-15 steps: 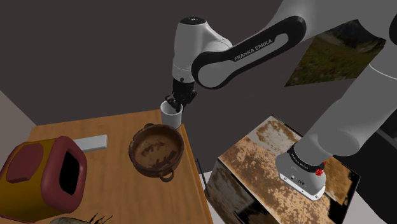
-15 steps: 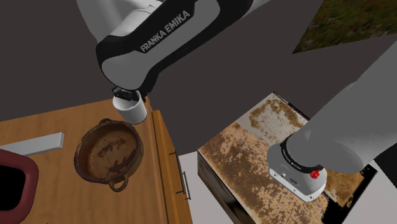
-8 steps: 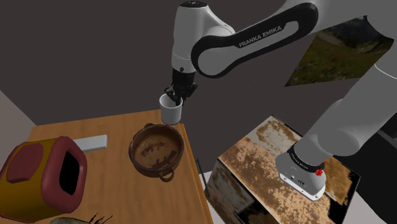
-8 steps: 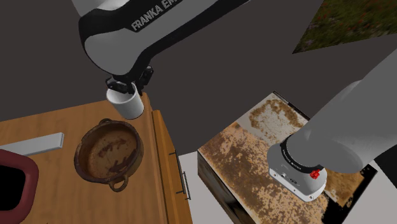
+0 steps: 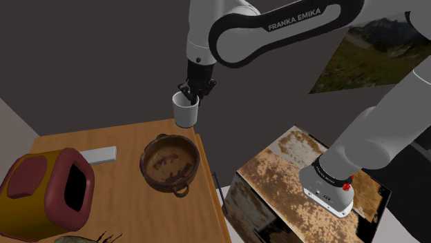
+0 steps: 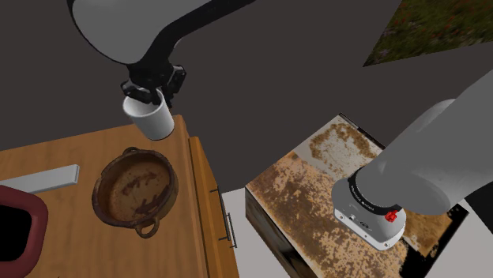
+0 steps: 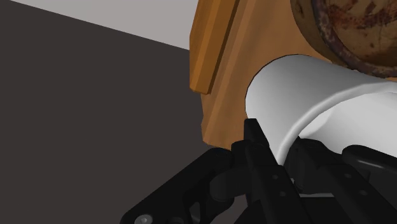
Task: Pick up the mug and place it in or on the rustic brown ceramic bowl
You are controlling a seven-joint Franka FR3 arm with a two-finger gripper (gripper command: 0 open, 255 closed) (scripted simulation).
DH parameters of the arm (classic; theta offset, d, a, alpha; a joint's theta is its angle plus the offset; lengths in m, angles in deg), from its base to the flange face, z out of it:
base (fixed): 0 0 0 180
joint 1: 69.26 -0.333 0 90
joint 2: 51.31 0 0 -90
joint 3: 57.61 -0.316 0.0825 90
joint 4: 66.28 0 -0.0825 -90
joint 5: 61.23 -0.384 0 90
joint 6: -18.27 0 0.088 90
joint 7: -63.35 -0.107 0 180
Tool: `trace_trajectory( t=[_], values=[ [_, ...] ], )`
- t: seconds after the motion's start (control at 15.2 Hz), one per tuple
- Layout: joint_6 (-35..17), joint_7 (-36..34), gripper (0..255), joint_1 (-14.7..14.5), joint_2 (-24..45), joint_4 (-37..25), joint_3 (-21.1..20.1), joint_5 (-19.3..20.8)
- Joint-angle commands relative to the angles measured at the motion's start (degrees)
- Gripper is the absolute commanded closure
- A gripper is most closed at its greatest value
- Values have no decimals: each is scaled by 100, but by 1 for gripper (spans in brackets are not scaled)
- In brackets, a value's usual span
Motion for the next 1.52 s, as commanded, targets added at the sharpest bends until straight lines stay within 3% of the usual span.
trace_trajectory(
  t=[0.0, 0.59, 1.32, 1.45],
  values=[
    [133, 12, 255, 2, -49, -88, 4, -25],
    [789, 54, 255, 18, -219, -592, 33, -101],
    [1189, -1565, 255, -679, 134, -1336, -770, 218],
    [1037, -1571, 255, -682, 150, -1197, -772, 228]
  ],
)
